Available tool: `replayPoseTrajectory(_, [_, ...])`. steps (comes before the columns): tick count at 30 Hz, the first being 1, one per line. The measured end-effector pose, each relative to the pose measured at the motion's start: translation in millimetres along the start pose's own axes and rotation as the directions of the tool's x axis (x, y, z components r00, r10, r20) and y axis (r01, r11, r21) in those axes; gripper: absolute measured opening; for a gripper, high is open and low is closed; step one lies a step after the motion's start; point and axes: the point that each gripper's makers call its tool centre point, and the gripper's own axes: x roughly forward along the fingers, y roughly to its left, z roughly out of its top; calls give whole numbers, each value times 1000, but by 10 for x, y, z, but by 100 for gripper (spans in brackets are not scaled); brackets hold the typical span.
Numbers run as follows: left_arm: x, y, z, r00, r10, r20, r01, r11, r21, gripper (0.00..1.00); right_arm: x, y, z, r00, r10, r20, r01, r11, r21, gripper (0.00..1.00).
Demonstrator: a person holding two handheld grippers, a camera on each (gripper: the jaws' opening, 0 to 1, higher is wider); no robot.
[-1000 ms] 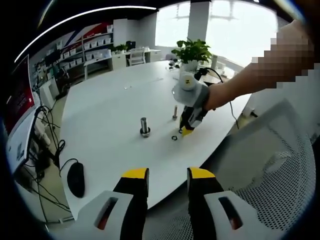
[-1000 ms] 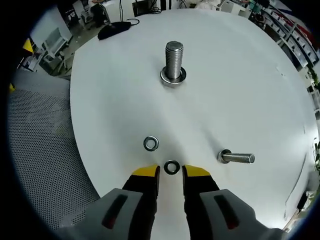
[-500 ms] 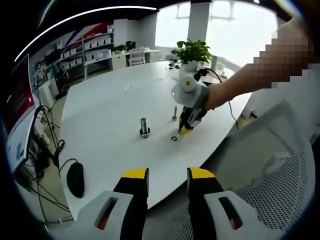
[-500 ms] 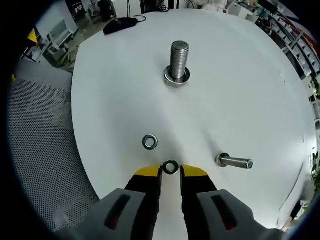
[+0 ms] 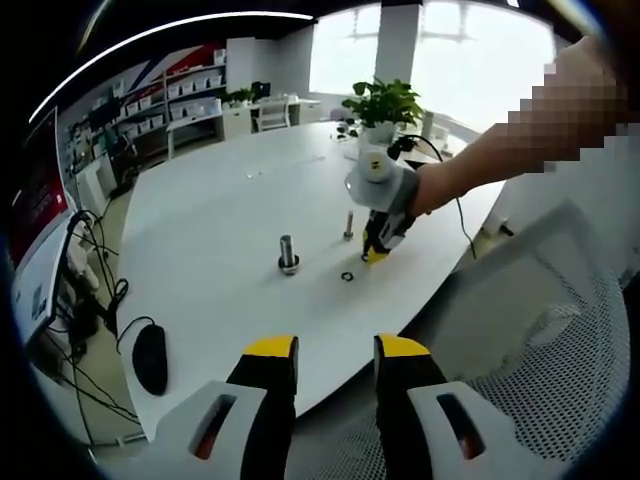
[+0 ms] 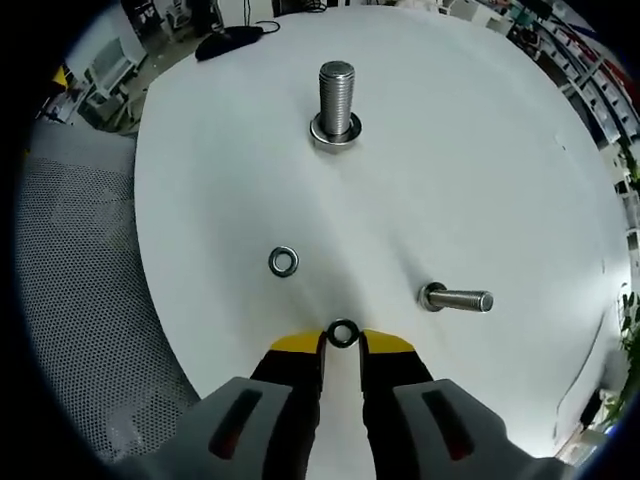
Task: Place the washer onto the threaded stud by aligning its center hole with the stud, sliding it down to the base, and recovering from edge contact or off-axis alignment until the washer reaches the visible bottom stop.
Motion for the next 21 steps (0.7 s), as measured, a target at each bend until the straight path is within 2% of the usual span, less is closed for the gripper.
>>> replayPoseTrajectory(5, [-19,-6,-3,1000,3,0,-3,1000,-1,28,-39,53,-8,1000,4,-5,-4,1000,4,17])
replayPoseTrajectory(9, [-13,9,3,1000,5,-1,-5,1000,-3,28,-14,54,37,999,17,-48,-17,1000,-5,17])
replayPoseTrajectory(14, [-13,14,-5,1000,9,-7,-9,1000,-2,28,-49,74,-16,995,11,-96,-13,1000,-21,17])
replayPoseTrajectory(21, [-12,27,-10,1000,18,-8,-18,1000,-7,28,-98,79,-31,997,10,-80,-11,1000,-11,17])
